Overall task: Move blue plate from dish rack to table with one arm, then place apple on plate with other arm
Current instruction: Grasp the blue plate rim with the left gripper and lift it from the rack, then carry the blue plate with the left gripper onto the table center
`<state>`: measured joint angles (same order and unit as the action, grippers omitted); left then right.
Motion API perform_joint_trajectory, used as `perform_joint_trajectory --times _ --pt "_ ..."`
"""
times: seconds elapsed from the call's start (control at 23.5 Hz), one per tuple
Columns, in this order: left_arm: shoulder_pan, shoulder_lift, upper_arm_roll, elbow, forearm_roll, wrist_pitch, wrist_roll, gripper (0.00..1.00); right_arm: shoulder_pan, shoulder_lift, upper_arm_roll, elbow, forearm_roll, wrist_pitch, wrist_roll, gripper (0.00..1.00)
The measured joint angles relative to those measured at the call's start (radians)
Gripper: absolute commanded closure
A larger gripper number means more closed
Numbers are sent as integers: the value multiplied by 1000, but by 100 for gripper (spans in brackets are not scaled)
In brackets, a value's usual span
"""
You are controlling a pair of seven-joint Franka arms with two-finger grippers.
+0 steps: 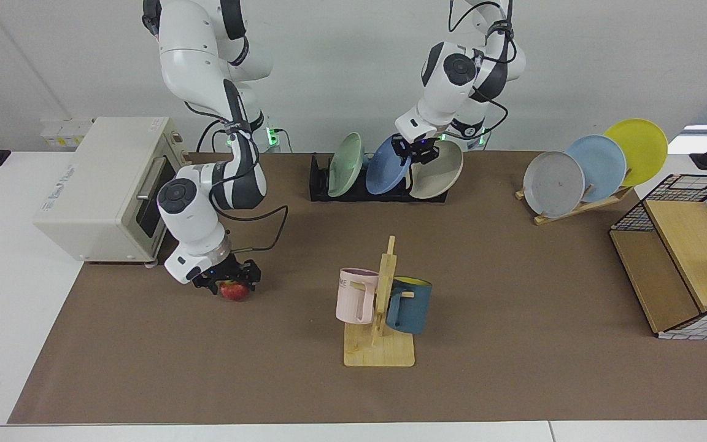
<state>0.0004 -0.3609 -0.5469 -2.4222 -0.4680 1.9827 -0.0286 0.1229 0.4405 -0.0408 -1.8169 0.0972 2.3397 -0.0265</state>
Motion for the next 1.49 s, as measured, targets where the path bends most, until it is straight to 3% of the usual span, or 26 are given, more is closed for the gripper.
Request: perform_joint_trajectory --times 0.38,0.64,0.9,1.11,1.49 --pt "18 22 123 120 40 -45 17 100 1 0 0 2 0 0 -2 100" --pt "21 137 202 191 42 29 57 100 2 -21 0 27 -2 -7 -3 100" --pt "21 311 207 225 -82 173 70 100 6 -122 0 45 -46 -98 -5 100" --pt "21 389 213 232 -207 259 163 100 32 -162 0 44 -49 -143 1 100" --pt "18 507 183 235 -291 443 211 100 118 -165 0 14 -51 -142 130 100"
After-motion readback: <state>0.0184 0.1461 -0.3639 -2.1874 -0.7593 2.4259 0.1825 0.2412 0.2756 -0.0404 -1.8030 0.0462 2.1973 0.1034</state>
